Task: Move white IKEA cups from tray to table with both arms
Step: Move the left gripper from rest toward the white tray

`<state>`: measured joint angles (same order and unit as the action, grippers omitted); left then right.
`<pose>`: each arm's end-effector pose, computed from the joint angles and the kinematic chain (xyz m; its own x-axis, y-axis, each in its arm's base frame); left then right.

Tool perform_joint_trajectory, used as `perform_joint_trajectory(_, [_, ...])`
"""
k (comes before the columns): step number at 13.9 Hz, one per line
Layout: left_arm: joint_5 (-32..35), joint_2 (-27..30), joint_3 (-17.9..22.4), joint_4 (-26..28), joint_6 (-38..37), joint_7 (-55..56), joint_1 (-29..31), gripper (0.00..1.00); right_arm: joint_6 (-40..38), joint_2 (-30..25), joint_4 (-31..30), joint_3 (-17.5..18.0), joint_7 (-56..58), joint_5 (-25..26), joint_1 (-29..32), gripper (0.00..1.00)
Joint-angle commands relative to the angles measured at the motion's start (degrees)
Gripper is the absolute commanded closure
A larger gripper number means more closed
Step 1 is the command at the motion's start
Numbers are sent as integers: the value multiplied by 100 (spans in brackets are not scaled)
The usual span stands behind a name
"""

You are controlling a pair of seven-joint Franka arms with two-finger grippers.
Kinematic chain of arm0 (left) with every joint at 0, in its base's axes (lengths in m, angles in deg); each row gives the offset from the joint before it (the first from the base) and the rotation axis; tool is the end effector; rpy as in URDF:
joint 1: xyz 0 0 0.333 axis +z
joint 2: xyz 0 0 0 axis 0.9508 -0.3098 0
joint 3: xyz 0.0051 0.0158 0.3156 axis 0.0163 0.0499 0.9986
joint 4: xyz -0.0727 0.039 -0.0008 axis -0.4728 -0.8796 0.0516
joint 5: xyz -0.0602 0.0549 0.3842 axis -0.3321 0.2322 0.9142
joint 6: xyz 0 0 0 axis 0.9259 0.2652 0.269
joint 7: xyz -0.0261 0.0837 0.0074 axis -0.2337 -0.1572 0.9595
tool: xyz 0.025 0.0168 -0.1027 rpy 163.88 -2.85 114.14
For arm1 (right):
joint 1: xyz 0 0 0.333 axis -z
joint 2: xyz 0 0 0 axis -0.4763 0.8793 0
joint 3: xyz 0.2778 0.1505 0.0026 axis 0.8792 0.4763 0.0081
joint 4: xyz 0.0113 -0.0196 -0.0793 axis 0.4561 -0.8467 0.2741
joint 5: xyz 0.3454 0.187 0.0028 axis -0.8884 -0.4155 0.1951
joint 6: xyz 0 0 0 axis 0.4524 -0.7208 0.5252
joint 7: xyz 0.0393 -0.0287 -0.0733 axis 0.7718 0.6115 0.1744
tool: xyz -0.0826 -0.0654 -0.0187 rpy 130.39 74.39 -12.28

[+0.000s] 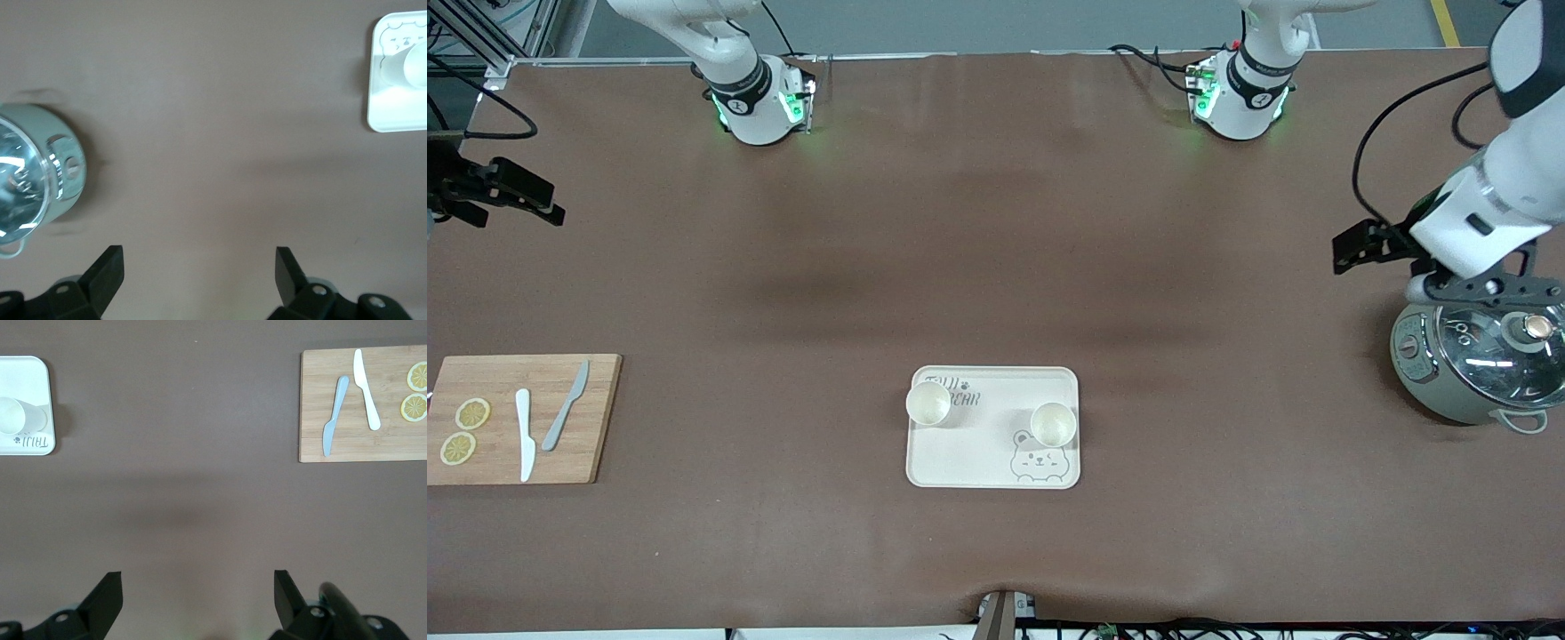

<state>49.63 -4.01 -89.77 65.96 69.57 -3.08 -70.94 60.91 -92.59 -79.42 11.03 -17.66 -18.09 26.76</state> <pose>0.5863 -0.0853 0.5664 0.9946 -0.0868 -0.0561 -0.0867 -0.9962 0.0049 0.5298 -0.0269 0.6342 0.9990 -0.0083 -0.0432 -0.0101 -0.9991 -0.0404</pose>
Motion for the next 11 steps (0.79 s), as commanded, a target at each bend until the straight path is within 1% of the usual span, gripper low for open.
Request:
perform_joint_trajectory(1, [86,-370,-85,-74,360,137,-162,0,-39,32,56,75,35,89,124,0])
perform_joint_trajectory(4, [95,-730,-85,-74,677,460,-469,0,-39,32,56,75,35,89,124,0])
perform_joint_trajectory(8, [78,-1380,-76,-127,1195,1487,-935,0,-39,41,56,75,35,89,150,0])
perform_joint_trajectory(9, [95,-1617,-76,-310,1362,1812,-1040,0,-39,41,56,75,35,80,168,0])
perform_joint_trajectory(11, [113,-2153,-50,-784,1407,2096,-1286,0,-39,41,56,75,35,71,168,0])
